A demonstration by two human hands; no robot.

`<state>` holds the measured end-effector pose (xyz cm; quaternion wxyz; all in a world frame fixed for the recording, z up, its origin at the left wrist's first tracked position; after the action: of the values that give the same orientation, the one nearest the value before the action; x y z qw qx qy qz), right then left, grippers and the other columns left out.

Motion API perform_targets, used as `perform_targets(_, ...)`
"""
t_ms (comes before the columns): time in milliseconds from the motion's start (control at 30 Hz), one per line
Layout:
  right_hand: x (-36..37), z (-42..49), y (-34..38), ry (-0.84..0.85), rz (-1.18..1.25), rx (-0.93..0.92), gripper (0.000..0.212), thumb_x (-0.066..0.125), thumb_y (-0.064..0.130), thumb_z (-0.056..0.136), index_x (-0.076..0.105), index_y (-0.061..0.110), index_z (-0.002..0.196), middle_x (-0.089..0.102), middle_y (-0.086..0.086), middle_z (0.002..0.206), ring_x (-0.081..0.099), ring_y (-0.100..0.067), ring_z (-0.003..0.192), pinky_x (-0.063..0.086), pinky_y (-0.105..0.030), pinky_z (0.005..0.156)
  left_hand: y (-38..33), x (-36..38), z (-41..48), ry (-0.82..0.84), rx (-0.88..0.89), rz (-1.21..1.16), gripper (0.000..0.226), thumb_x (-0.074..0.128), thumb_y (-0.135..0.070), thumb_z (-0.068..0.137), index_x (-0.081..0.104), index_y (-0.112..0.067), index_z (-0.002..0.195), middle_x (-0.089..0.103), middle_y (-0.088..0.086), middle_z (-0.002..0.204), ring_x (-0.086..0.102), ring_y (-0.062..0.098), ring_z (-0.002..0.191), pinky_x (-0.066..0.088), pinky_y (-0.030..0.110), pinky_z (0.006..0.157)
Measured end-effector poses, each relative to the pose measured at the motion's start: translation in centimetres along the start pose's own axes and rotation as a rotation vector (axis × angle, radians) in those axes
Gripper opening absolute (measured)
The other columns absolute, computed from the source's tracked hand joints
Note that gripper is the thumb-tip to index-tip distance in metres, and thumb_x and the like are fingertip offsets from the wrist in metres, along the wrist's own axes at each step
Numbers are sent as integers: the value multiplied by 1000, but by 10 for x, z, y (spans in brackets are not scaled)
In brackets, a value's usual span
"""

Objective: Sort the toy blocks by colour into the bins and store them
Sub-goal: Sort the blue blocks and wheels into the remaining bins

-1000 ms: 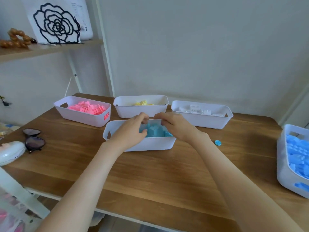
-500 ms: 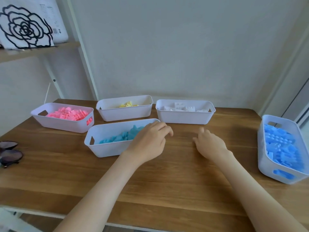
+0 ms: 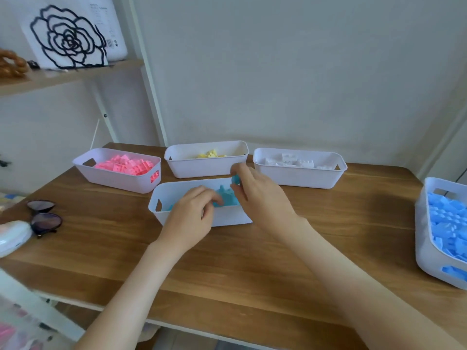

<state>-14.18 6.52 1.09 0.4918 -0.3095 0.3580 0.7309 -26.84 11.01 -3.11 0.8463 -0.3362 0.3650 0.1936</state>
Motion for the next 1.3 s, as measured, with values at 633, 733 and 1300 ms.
perform_targets(633,13,-32,-28,504,-500,43,25,43,22,97,45,20,123,61,-3,114,56,-21,102,39,-27,81,-14,12,-8,211,89,-38,54,59,-16,84,42,-23,135,34,-14,140,22,-1,130,19,14,106)
perform_targets(733,0,-40,-54,529,-550,143,26,44,23,97,44,21,124,62,-2,113,56,-20,100,41,-27,77,-26,28,-3,310,43,-136,58,57,-21,89,33,-27,141,29,-17,144,17,-4,133,19,16,106)
perform_targets(1300,1,-2,36,236,-226,-41,41,42,19,94,34,16,135,51,-3,125,46,-24,113,35,-31,87,28,-23,-30,165,-317,32,40,41,-27,100,41,-22,139,46,-4,140,50,11,122,44,23,94)
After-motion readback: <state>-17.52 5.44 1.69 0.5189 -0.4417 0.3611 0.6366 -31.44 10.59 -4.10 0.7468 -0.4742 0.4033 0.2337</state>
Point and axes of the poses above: each hand's wrist, its own z-axis towards the middle knuckle, its own x-axis out of the palm, y = z × x, the point moved 6 cm from there along z, towards the middle knuckle
